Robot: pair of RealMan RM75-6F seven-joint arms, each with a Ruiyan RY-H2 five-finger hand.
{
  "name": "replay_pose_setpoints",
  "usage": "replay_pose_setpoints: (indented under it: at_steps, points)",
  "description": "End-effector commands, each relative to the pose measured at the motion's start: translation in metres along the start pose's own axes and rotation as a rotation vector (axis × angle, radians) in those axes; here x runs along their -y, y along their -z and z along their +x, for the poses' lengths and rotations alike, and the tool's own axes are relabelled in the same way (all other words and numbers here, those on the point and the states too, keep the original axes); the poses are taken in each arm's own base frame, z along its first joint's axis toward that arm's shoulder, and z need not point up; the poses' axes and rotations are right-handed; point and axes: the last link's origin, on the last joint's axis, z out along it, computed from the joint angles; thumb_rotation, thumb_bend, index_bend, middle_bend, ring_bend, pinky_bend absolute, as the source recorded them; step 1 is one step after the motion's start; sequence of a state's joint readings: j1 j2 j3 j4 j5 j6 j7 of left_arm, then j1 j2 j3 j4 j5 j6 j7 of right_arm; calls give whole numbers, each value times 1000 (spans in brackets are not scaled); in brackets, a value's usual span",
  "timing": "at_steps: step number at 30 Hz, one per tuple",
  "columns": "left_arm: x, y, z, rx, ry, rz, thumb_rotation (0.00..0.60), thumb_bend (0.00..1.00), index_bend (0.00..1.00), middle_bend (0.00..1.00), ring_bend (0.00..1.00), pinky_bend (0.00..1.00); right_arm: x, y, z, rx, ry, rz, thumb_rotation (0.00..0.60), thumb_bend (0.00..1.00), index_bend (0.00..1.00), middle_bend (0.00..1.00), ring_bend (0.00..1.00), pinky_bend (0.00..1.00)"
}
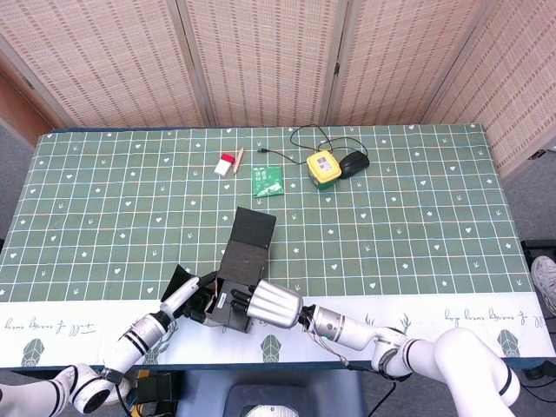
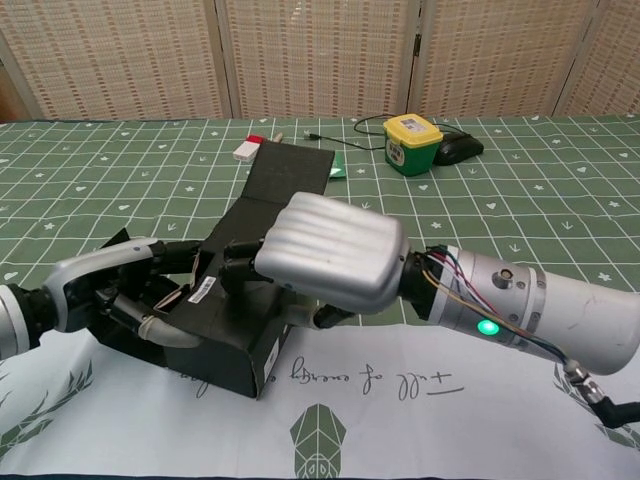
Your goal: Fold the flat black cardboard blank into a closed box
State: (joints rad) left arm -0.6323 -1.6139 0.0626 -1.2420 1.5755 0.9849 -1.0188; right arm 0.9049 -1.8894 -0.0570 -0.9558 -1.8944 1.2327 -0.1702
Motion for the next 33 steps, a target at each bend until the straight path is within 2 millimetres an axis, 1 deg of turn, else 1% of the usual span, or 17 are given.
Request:
replay_pose_setpoints:
  at_steps: [1, 9, 13, 23, 26, 31, 33]
  points:
    - [-1, 0, -1, 3, -2, -4, 600, 43, 135, 220, 677, 803, 1, -1, 1, -2, 3, 3, 600, 353, 334, 325, 732, 904]
    - [-1, 0, 0, 7, -4, -2, 600, 42, 128, 211, 676, 803, 1, 0, 1, 18, 13, 14, 600, 355, 334, 325, 732, 904]
    - [-2, 1, -1, 12, -3, -2, 600, 42, 125, 197, 670, 803, 2, 0, 2, 47, 25, 31, 600, 376, 334, 325, 733, 904]
    - [-7, 3, -1, 31, -4, -15, 600, 42, 29, 132, 659, 802, 0, -1, 7, 143, 69, 78, 600, 381, 334, 325, 738, 904]
    - [-9, 4, -2, 35, -6, -21, 600, 42, 17, 125, 657, 801, -1, -3, 10, 179, 88, 91, 600, 383, 334, 328, 740, 904]
    - [-11, 5, -2, 34, -4, -24, 600, 42, 16, 125, 657, 801, -4, -7, 17, 208, 108, 103, 600, 390, 338, 378, 753, 904]
    - [-12, 4, -2, 32, -3, -25, 600, 42, 18, 125, 657, 801, -4, -9, 19, 217, 109, 108, 600, 403, 385, 414, 761, 904]
